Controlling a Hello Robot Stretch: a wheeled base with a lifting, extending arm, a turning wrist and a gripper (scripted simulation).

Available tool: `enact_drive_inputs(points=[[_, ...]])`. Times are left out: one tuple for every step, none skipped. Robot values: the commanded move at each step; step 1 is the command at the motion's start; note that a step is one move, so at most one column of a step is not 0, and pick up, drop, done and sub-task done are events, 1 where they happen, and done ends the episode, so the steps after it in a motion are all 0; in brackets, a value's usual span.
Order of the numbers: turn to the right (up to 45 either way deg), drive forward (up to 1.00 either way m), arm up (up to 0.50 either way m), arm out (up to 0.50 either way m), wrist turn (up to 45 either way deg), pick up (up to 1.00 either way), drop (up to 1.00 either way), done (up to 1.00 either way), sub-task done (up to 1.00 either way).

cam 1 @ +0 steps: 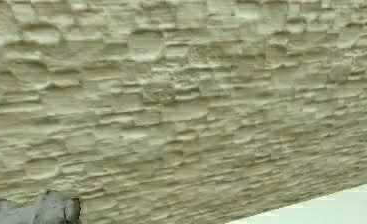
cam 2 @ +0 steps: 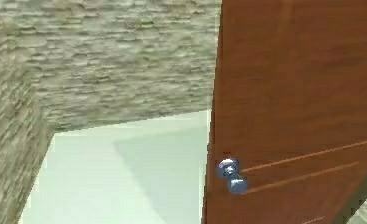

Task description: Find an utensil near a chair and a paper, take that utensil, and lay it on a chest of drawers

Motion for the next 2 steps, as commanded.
enact_drive_inputs(points=[[-45.0, 0.00, 0.00, 0.00, 0.0, 0.00, 0.00, 0.00, 0.00], [-45.0, 0.00, 0.00, 0.00, 0.0, 0.00, 0.00, 0.00, 0.00]])
